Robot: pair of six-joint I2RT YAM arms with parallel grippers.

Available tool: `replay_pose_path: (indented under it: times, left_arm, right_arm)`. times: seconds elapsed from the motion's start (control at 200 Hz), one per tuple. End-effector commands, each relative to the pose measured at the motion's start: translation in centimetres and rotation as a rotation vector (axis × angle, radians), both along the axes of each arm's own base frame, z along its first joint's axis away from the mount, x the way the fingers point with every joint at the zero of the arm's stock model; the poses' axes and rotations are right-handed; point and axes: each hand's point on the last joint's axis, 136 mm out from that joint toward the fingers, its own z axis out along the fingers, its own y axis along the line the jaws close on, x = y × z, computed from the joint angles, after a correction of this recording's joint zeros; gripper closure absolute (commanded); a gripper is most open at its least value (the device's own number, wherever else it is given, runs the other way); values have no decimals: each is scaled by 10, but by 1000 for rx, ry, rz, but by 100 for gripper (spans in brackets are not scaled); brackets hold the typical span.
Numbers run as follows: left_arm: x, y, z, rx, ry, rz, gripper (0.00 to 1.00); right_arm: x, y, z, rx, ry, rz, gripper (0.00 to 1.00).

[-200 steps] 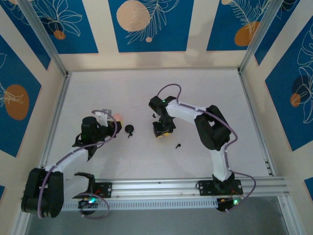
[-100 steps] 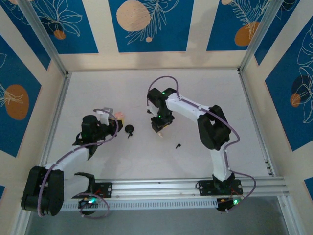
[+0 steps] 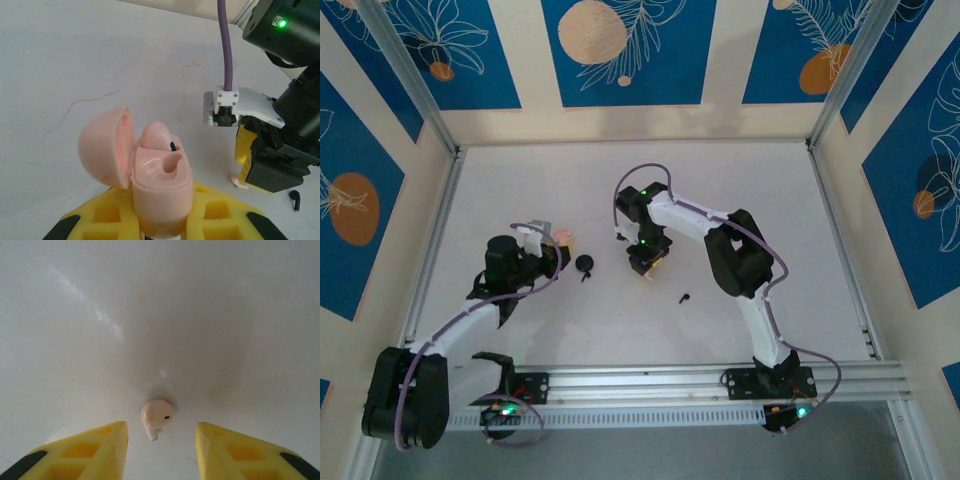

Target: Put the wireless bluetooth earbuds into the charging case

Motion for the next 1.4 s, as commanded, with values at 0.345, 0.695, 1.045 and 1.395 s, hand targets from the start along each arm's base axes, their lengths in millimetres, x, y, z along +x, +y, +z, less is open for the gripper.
replay_pose_path:
  times: [0.345, 0.695, 1.045, 1.395]
  left_arm:
    - [1, -5, 15, -2, -38, -25, 92]
    - [0, -5, 17, 8, -37, -26, 92]
    - [-1, -6, 16, 13, -33, -33, 92]
    - [-3, -10, 15, 29, -48, -50, 92]
  right_arm:
    - [-6, 6, -17, 16, 53, 10, 64]
    - [-13, 0, -21, -37, 54, -12, 68]
    - [-19, -5, -23, -60, 48, -30, 75]
    - [-10, -7, -2, 32, -46, -121, 80]
